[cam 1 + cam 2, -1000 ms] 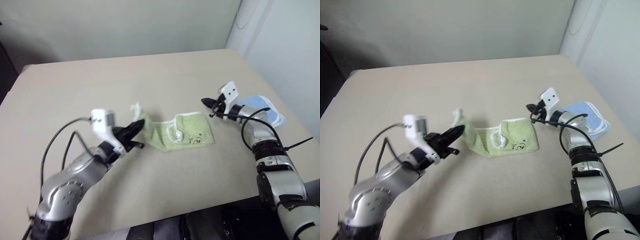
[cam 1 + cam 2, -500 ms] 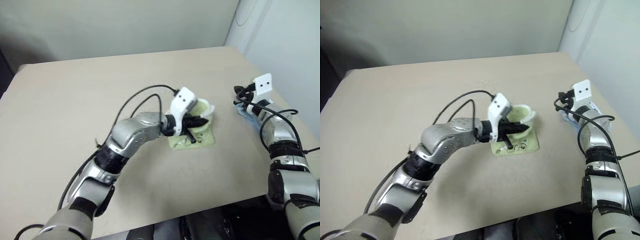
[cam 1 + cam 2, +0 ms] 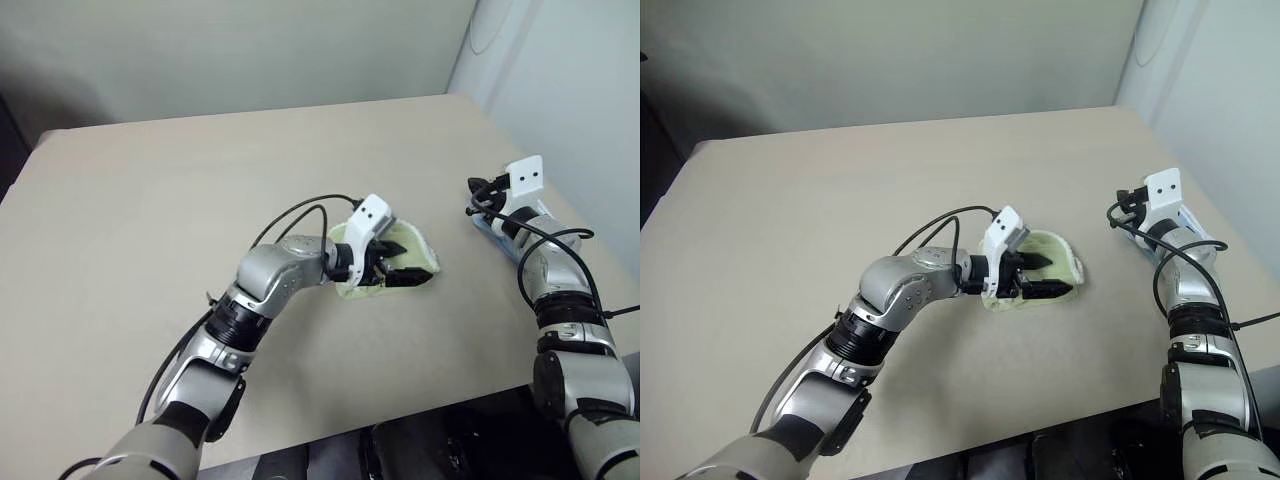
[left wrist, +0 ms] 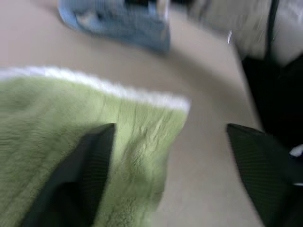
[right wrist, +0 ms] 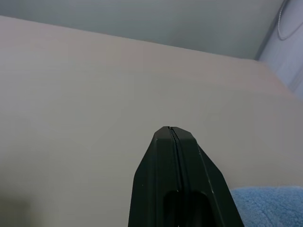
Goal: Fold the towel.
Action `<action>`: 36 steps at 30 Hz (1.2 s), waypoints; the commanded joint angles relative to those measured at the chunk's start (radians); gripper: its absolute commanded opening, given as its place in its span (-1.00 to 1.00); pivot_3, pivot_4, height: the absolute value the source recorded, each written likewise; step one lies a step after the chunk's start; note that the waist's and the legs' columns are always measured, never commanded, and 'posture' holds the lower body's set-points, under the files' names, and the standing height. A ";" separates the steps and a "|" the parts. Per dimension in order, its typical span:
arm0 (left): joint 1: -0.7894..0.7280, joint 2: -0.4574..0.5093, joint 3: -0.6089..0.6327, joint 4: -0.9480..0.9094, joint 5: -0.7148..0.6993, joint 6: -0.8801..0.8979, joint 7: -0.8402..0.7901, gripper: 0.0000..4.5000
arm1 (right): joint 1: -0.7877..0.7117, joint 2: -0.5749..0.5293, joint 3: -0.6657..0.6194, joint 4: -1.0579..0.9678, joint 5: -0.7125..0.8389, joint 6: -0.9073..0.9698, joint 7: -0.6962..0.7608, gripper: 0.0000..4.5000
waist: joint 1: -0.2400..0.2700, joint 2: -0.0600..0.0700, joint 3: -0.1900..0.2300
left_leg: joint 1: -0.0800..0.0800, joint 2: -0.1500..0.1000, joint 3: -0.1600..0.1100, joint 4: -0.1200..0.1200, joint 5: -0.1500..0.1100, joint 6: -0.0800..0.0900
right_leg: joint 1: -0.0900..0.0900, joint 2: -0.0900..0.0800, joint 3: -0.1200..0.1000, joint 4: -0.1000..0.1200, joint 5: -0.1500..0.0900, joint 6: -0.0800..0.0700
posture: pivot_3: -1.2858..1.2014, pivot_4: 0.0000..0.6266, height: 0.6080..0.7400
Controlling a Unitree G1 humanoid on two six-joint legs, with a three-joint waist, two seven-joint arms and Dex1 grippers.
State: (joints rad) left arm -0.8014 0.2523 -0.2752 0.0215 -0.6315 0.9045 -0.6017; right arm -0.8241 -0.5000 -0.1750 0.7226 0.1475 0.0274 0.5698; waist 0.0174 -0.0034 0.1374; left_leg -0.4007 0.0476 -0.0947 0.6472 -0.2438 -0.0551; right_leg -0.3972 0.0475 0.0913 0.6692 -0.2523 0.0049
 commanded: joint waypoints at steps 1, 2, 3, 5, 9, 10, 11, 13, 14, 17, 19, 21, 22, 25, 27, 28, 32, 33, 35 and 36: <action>0.008 -0.013 0.187 -0.063 -0.066 0.004 0.059 1.00 | -0.025 0.005 0.016 -0.076 0.046 0.069 0.078 -1.00 | -0.002 0.000 0.000 | 0.000 0.000 0.000 0.001 0.000 0.000 | 0.000 0.000 0.000 0.001 0.000 0.000 | 0.03 -0.52 1.00; 0.014 -0.004 0.238 -0.064 -0.071 -0.002 0.082 1.00 | -0.018 0.005 0.023 -0.097 0.053 0.096 0.101 -1.00 | -0.003 0.000 0.000 | 0.000 0.000 0.000 0.001 0.000 0.001 | 0.000 0.000 0.000 0.002 0.000 0.000 | 0.03 -0.52 1.00; 0.023 0.004 0.284 -0.071 -0.075 -0.014 0.103 1.00 | -0.008 0.004 0.028 -0.124 0.064 0.121 0.128 -1.00 | -0.004 0.000 0.000 | 0.001 0.000 0.001 0.001 0.001 0.001 | 0.000 0.000 0.000 0.003 0.000 0.000 | 0.03 -0.52 1.00; 0.044 0.029 0.361 -0.087 -0.065 -0.043 0.136 0.91 | 0.016 -0.001 0.031 -0.198 0.107 0.190 0.189 -1.00 | -0.005 0.000 0.000 | 0.001 0.000 0.001 0.000 0.001 0.002 | 0.000 0.000 0.000 0.005 0.000 0.000 | 0.03 -0.52 1.00; 0.093 0.103 0.336 -0.106 0.016 -0.095 0.103 0.41 | 0.076 -0.004 0.070 -0.382 0.170 0.329 0.286 -1.00 | -0.006 0.000 0.000 | 0.002 0.000 0.001 0.001 0.003 -0.001 | 0.000 0.000 0.000 0.005 0.000 0.000 | 0.03 -0.52 1.00; 0.100 0.113 0.318 -0.106 0.030 -0.106 0.084 0.24 | 0.092 -0.001 0.086 -0.429 0.183 0.360 0.305 -1.00 | -0.004 0.000 0.000 | 0.001 -0.001 0.001 0.002 0.003 -0.001 | 0.000 0.000 0.000 0.005 0.000 0.000 | 0.03 -0.52 1.00; 0.105 0.119 0.299 -0.104 0.045 -0.119 0.068 0.07 | 0.105 0.002 0.098 -0.464 0.192 0.384 0.316 -1.00 | -0.002 0.000 0.000 | 0.001 -0.001 0.000 0.002 0.003 -0.001 | 0.000 0.000 0.000 0.004 0.000 0.000 | 0.03 -0.52 1.00; 0.109 0.118 0.249 -0.093 0.080 -0.149 0.032 -0.25 | 0.135 0.009 0.135 -0.532 0.199 0.424 0.337 -1.00 | 0.001 0.000 0.000 | 0.000 -0.001 0.000 0.004 0.003 0.000 | 0.000 0.000 0.000 0.004 0.001 0.001 | 0.03 -0.52 1.00; 0.107 0.106 0.234 -0.086 0.082 -0.157 0.017 -0.39 | 0.145 0.015 0.147 -0.550 0.199 0.439 0.334 -1.00 | 0.003 0.000 0.000 | 0.000 -0.002 0.000 0.004 0.003 0.000 | 0.001 0.000 0.000 0.004 0.001 0.001 | 0.03 -0.52 1.00; 0.101 0.060 0.204 -0.036 0.079 -0.160 -0.024 -0.91 | 0.180 0.031 0.201 -0.549 0.154 0.433 0.316 -1.00 | 0.003 0.000 0.000 | 0.000 -0.002 -0.001 0.007 0.002 0.001 | 0.002 0.000 0.000 0.004 0.002 0.002 | 0.03 -0.52 1.00; 0.100 0.045 0.150 0.048 0.142 -0.181 -0.031 -1.00 | 0.210 0.041 0.235 -0.495 0.110 0.404 0.296 -1.00 | 0.003 0.000 0.000 | 0.001 -0.001 -0.001 0.009 0.001 0.003 | 0.003 0.000 0.000 0.004 0.002 0.003 | 0.03 -0.52 1.00; 0.112 0.040 0.093 0.127 0.204 -0.209 -0.044 -1.00 | 0.247 0.041 0.266 -0.447 0.072 0.378 0.289 -1.00 | 0.001 0.000 0.000 | 0.002 -0.001 -0.001 0.011 -0.004 0.011 | 0.004 0.000 0.000 0.005 0.003 0.003 | 0.03 -0.52 1.00; 0.120 0.040 0.062 0.168 0.237 -0.220 -0.050 -1.00 | 0.263 0.039 0.285 -0.419 0.046 0.358 0.286 -1.00 | 0.001 0.000 0.000 | 0.002 -0.001 -0.002 0.012 -0.004 0.012 | 0.004 0.000 0.000 0.006 0.003 0.003 | 0.03 -0.52 1.00; 0.143 0.037 -0.001 0.266 0.318 -0.276 -0.075 -1.00 | 0.272 0.055 0.315 -0.329 -0.012 0.300 0.250 -1.00 | 0.000 -0.001 -0.001 | 0.002 -0.001 -0.002 0.015 -0.005 0.013 | 0.004 0.000 0.001 0.008 0.004 0.003 | 0.03 -0.52 1.00; 0.151 0.021 0.007 0.318 0.340 -0.311 -0.068 -1.00 | 0.263 0.067 0.318 -0.293 -0.033 0.260 0.222 -1.00 | -0.001 -0.005 -0.004 | 0.006 -0.001 -0.002 0.016 -0.006 0.015 | 0.009 0.000 0.001 0.007 0.004 0.004 | 0.03 -0.52 1.00; 0.153 0.012 0.020 0.332 0.342 -0.326 -0.064 -1.00 | 0.257 0.072 0.312 -0.286 -0.035 0.246 0.213 -1.00 | -0.001 -0.005 -0.004 | 0.012 -0.001 -0.002 0.016 -0.007 0.017 | 0.017 0.000 0.001 0.006 0.004 0.004 | 0.03 -0.52 1.00; 0.173 -0.041 0.195 0.245 0.209 -0.358 -0.060 -1.00 | 0.240 0.057 0.258 -0.321 -0.005 0.204 0.214 -1.00 | -0.002 -0.005 -0.003 | 0.026 -0.001 -0.002 0.012 -0.011 0.024 | 0.035 0.000 0.001 -0.009 0.005 0.004 | 0.03 -0.52 1.00; 0.178 -0.051 0.255 0.199 0.151 -0.330 -0.053 -1.00 | 0.238 0.046 0.236 -0.345 0.025 0.217 0.236 -1.00 | -0.002 -0.004 -0.003 | 0.025 -0.002 -0.001 0.013 -0.011 0.024 | 0.035 -0.001 0.001 -0.009 0.005 0.005 | 0.03 -0.52 1.00; 0.189 -0.050 0.355 0.117 0.053 -0.258 -0.026 -1.00 | 0.229 0.021 0.190 -0.396 0.096 0.268 0.286 -1.00 | 0.000 -0.004 -0.003 | 0.020 -0.002 -0.001 0.016 -0.010 0.022 | 0.031 -0.001 0.002 -0.008 0.005 0.006 | 0.03 -0.52 1.00; 0.198 -0.044 0.394 0.082 0.014 -0.223 -0.010 -1.00 | 0.223 0.008 0.170 -0.417 0.126 0.297 0.307 -0.92 | 0.002 -0.004 -0.003 | 0.017 -0.002 -0.001 0.016 -0.008 0.021 | 0.028 -0.001 0.002 -0.008 0.006 0.007 | 0.03 -0.52 1.00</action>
State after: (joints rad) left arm -0.5995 0.1984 0.0310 0.2104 -0.5245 0.6284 -0.6372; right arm -0.5761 -0.4583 0.0646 0.3729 0.2055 0.2850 0.8359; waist 0.0193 -0.0075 0.1347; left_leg -0.3848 0.0453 -0.0951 0.6634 -0.2500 -0.0349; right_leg -0.3704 0.0469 0.0931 0.6617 -0.2462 0.0117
